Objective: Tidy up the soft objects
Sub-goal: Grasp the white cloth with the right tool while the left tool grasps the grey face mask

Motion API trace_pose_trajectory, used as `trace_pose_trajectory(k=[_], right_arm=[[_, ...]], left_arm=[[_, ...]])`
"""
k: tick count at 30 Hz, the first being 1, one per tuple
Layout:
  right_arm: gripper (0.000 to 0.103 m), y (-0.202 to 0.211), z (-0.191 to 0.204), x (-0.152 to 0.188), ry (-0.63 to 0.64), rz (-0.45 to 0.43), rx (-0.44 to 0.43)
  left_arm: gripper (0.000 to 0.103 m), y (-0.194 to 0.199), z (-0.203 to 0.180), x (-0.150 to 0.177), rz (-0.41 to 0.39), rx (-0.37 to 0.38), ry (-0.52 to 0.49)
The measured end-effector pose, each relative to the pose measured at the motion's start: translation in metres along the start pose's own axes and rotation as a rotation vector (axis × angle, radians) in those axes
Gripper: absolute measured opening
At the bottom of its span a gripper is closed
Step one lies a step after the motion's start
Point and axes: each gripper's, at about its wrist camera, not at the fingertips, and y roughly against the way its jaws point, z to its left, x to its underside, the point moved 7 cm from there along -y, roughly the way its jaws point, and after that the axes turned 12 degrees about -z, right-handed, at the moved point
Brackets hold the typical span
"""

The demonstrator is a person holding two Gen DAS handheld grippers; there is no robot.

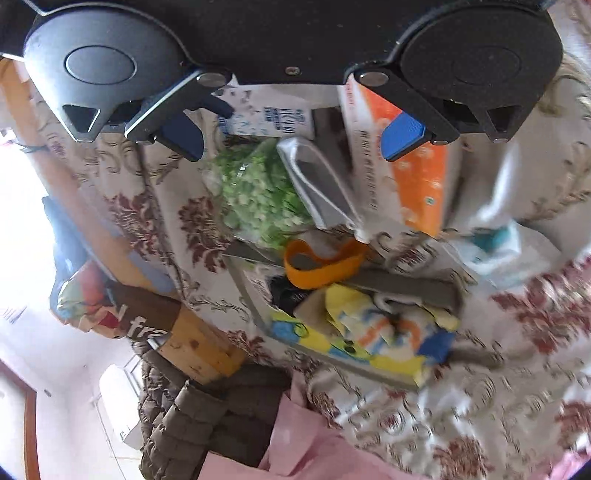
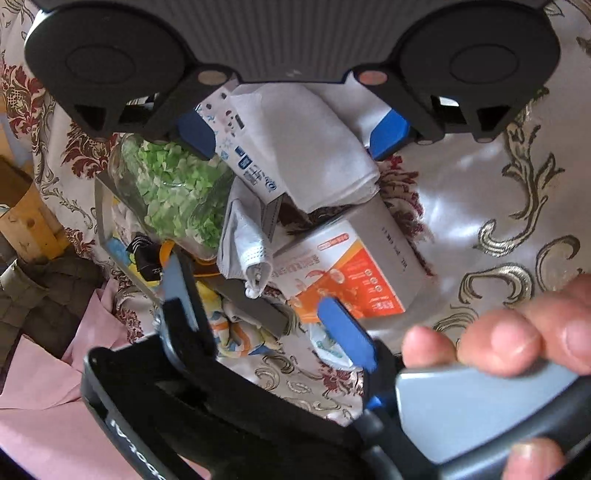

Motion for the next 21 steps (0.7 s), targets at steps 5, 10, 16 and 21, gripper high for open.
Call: trace_pose_trajectory(k=[5, 10, 16, 21], right_arm=[[0.087, -0.004, 0.002, 0.001, 0.006, 0.009, -0.007], [0.085, -0.009, 0.0, 0.004, -0.003, 0.023, -0.003], [0.075, -0.013, -0.005, 0.005, -0.036, 0.029, 0.002], [0.058, -0.014, -0.005, 0.006, -0.052, 0.035, -0.014]], left_arm=[[0.097, -0.012, 0.0, -0.003, 0.015, 0.065, 0.071], [0.091, -0.031, 0.002, -0.004, 0.051, 0.071, 0.124], [0.082, -0.044, 0.01, 0.0, 0.076, 0.041, 0.146], [0.057, -0.046, 0.015, 0.004, 0.1, 0.04, 0.137]])
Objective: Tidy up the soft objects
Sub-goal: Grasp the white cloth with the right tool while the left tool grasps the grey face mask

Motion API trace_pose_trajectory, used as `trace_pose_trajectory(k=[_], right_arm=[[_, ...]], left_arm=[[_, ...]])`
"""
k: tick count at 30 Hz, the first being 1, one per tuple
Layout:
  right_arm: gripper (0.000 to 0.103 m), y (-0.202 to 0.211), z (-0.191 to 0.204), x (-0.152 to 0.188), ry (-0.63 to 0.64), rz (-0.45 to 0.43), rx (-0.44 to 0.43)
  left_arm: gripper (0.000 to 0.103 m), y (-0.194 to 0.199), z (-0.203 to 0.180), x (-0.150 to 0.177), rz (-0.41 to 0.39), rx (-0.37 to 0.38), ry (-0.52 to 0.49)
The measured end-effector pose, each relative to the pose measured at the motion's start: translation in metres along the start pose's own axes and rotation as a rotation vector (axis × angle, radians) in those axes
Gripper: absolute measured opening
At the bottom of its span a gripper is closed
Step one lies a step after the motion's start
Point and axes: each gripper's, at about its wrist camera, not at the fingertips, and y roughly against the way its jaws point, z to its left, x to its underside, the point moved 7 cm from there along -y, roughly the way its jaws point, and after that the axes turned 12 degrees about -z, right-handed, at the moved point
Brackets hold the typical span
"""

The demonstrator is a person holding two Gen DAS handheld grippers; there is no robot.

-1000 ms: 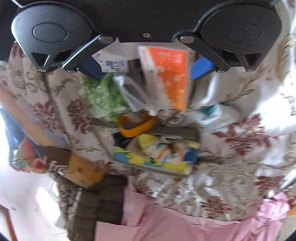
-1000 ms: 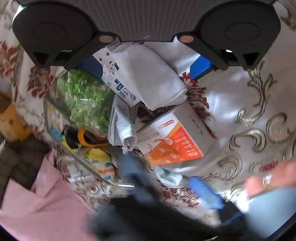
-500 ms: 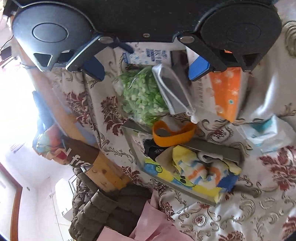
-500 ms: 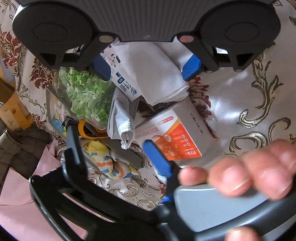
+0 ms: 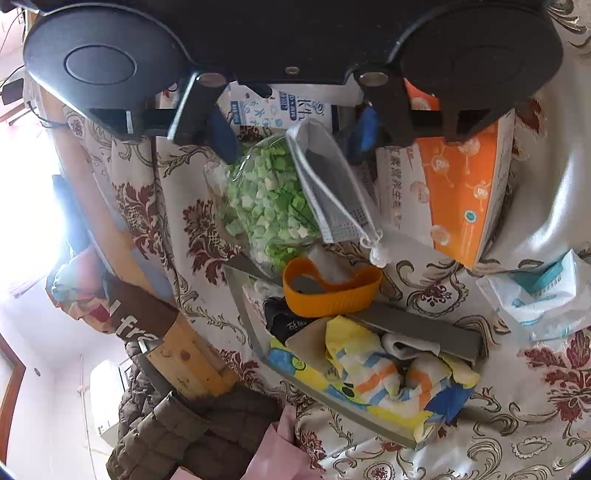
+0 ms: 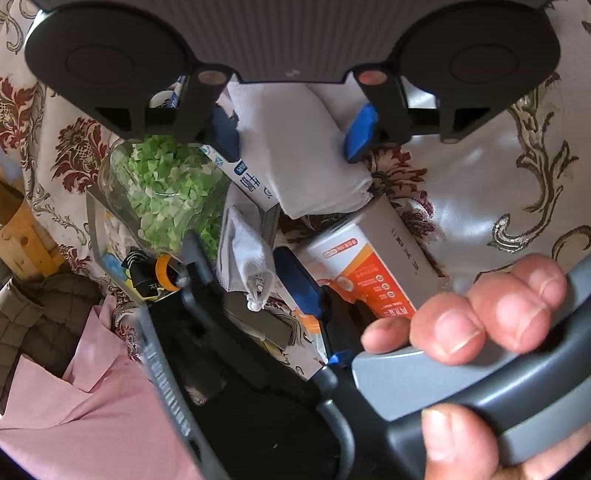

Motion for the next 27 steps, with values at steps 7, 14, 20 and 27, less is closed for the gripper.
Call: trace_pose_trajectory(k=[7, 14, 20, 27], right_arm=[[0.034, 0.005, -0.002, -0.003, -0.028, -0.015, -0.014], [0.011, 0.018, -0.01, -0.009, -0.068, -0.037, 0.011], [0.009, 0.027, -0.034, -0.012, -0.15, -0.077, 0.084], [0.009, 0.029, -0.07, -0.005, -0.362, -0.066, 0.117]], left_arm=[[0.024, 0.001, 0.006, -0.001, -0.018, -0.044, -0.031], [0.011, 0.009, 0.001, 0.0, -0.053, -0.046, -0.071], [0.008, 0.031, -0.011, -0.006, -0.107, -0.049, -0.09], [0.009, 0.069, -0.012, -0.005, -0.128, -0.099, -0.057]])
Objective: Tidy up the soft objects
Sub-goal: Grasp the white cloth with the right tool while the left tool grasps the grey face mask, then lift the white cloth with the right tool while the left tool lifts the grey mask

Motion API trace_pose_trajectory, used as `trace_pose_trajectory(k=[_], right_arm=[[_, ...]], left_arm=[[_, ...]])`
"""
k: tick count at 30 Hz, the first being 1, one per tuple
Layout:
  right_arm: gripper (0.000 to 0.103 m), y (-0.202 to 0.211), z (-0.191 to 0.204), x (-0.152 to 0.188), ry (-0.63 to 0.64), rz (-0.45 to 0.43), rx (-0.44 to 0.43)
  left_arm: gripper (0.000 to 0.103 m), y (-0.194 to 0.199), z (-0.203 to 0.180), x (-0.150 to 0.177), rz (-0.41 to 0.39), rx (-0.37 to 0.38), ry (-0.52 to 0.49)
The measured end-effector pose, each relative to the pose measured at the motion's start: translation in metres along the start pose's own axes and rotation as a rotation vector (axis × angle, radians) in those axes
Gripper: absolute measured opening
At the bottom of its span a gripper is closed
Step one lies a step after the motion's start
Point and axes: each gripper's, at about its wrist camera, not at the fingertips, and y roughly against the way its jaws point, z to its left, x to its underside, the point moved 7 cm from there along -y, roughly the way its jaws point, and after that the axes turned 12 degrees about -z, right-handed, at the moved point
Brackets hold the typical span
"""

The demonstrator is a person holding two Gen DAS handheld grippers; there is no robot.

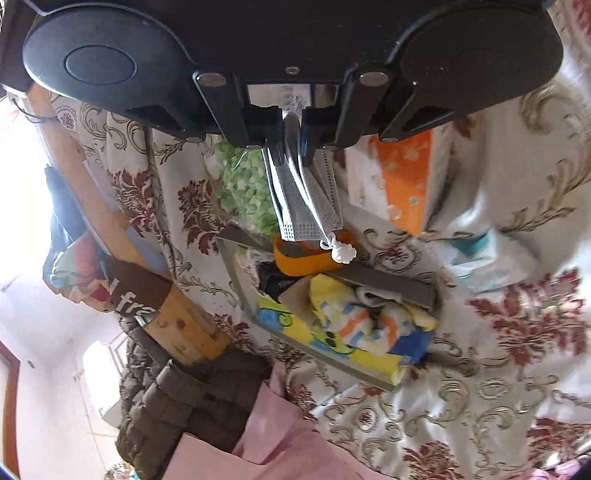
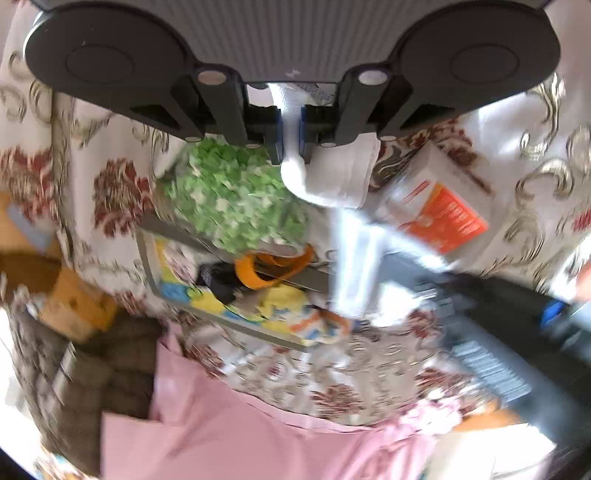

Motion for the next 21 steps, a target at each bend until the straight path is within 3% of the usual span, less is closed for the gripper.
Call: trace_pose_trajectory(k=[11, 15, 21], right_arm=[[0.014, -0.011, -0.026, 0.011, -0.177, 0.063, 0.01], [0.022, -0.015, -0.025, 0.013, -0.19, 0.072, 0.002], [0.048, -0.016, -0.018, 0.013, -0.183, 0.067, -0.018]], left_arm=[[0.008, 0.019, 0.015, 0.007, 0.006, -0.197, -0.084], [0.008, 0.019, 0.026, 0.006, 0.009, -0.27, -0.079], [0.009, 0.018, 0.039, 0.006, 0.024, -0.295, -0.024]])
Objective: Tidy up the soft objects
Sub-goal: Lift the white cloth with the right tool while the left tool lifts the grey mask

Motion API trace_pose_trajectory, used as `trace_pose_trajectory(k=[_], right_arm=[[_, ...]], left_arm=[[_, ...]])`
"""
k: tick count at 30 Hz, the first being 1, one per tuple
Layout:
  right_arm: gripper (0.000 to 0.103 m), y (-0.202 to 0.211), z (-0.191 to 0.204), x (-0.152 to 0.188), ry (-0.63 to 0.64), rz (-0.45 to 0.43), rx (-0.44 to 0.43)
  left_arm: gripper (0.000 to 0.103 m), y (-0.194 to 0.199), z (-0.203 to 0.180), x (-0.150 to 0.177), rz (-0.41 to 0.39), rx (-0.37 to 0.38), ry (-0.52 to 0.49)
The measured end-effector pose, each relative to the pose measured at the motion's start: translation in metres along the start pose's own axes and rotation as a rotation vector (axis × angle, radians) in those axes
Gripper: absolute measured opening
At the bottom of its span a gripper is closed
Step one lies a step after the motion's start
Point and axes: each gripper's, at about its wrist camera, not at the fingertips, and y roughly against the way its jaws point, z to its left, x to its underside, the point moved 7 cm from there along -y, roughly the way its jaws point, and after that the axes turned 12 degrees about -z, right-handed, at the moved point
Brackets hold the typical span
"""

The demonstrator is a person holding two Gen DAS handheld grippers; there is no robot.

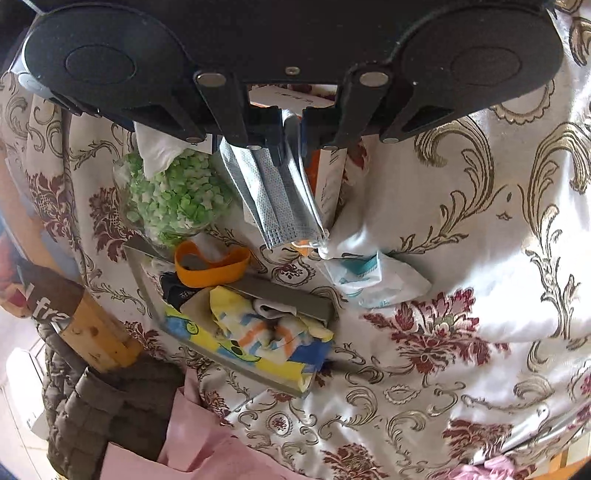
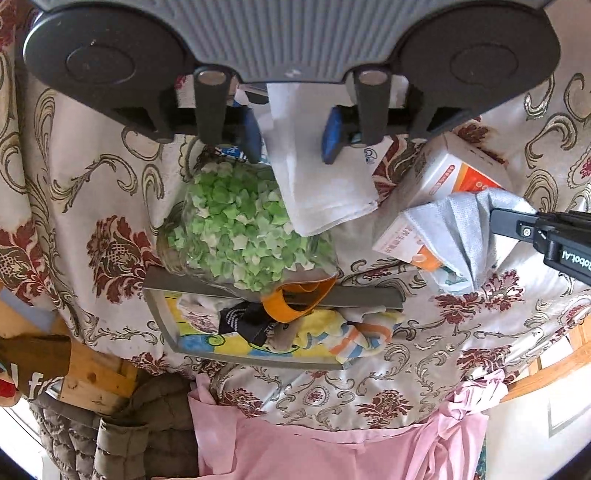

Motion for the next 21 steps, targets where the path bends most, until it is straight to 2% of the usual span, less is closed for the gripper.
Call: trace_pose_trajectory(k=[4, 6, 9, 15, 18, 21], right_arm=[[0.058, 0.0, 0.006, 0.0, 0.019, -0.005, -0.016], [0.061, 0.0, 0.01, 0.0, 0.032, -0.01, -0.025], [0.065, 0.0, 0.015, 0.001, 0.067, -0.011, -0.026], [0.063, -0.003, 0.021, 0.005, 0.112, 0.001, -0.022], [0.06, -0.003, 0.021, 0.006, 0.118, 0.002, -0.024], [0.051, -0.002, 0.022, 0.006, 0.129, 0.0, -0.022]], left_arm=[[0.019, -0.001, 0.001, 0.0, 0.0, 0.001, 0.018], [0.019, -0.002, 0.001, 0.0, 0.0, 0.007, 0.034], [0.028, -0.002, 0.0, 0.0, -0.005, 0.015, 0.04], [0.045, -0.002, -0.004, 0.0, -0.02, 0.022, 0.019], [0.048, -0.005, -0.003, 0.001, -0.02, 0.014, 0.016], [0.05, -0.008, -0.001, 0.003, -0.007, 0.008, 0.019]])
